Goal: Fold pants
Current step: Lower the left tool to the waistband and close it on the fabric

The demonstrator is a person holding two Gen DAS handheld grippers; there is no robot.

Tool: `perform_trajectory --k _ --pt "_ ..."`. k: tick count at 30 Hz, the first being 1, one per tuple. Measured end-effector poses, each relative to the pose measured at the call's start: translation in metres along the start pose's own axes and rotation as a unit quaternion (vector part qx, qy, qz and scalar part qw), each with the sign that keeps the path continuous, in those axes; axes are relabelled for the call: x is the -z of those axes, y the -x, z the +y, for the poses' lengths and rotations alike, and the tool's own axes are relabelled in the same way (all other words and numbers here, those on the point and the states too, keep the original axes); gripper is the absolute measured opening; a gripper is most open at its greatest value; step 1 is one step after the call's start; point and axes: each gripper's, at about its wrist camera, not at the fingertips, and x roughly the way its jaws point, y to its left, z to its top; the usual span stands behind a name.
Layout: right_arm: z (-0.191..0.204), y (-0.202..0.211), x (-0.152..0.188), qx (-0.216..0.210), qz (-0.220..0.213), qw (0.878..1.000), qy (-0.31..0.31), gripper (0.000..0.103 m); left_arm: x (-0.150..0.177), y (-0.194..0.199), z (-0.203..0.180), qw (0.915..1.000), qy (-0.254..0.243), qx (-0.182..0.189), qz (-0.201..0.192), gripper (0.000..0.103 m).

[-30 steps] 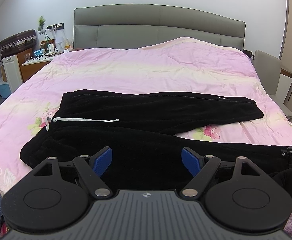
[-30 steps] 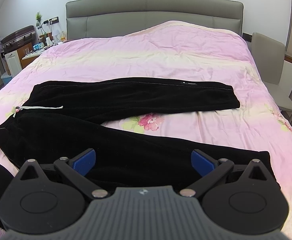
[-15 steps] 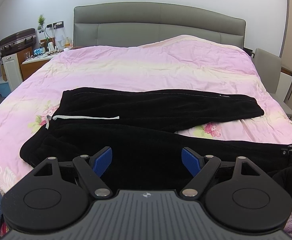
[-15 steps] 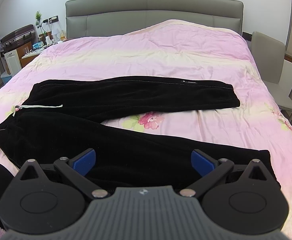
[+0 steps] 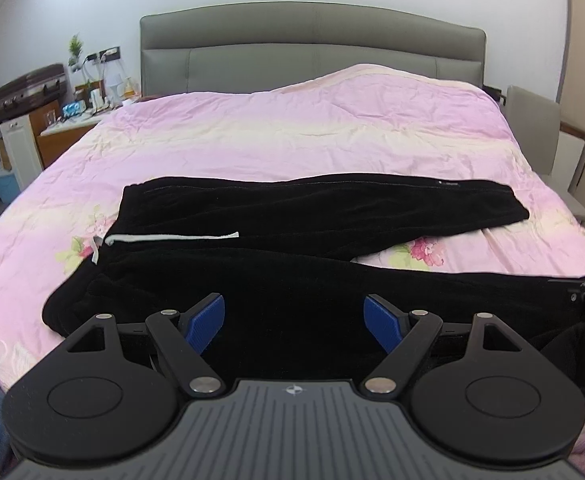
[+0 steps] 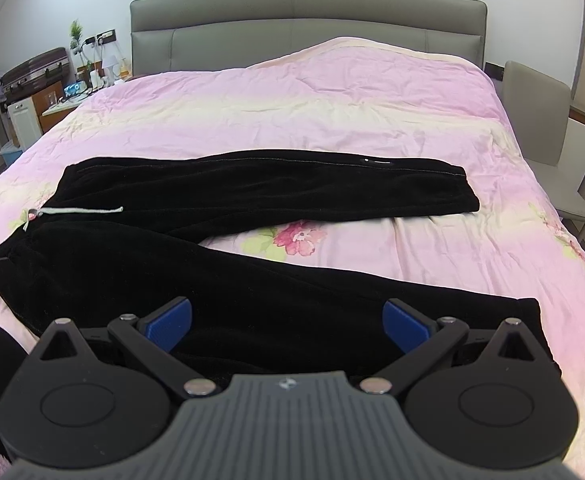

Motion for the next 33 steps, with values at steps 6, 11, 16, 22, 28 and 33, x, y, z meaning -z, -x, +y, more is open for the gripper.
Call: perform_trajectory --k 6,11,16,22,28,33 --pt "-0.029 -0.020 0.007 -0.006 0.022 0.999 0.024 0.097 -0.008 -0.021 0.030 0.9961 -0.070 0.027 0.047 0.087" --pt "-0.051 -0.054 0.013 -0.024 0.087 0.995 0.049 0.082 -0.014 -0.040 0.063 0.9850 -0.145 0.039 0.085 0.082" --pt "-0.061 -0.088 0.019 -0.046 0.157 0.983 0.082 0.074 -0.017 -0.064 0.097 0.9653 -0.222 0.034 0.134 0.081" --pt "-0.060 -0.121 0.021 -0.076 0.234 0.963 0.111 0.074 -0.005 -0.098 0.129 0.9174 -0.330 0.023 0.221 0.081" --pt "-0.042 -0.143 0.018 -0.085 0.275 0.943 0.167 0.085 0.016 -0.136 0.146 0.8619 -0.423 0.012 0.280 0.082" --pt "-0.021 -0.169 0.019 -0.081 0.310 0.923 0.214 0.084 0.037 -0.168 0.149 0.8080 -0.505 0.005 0.304 0.082"
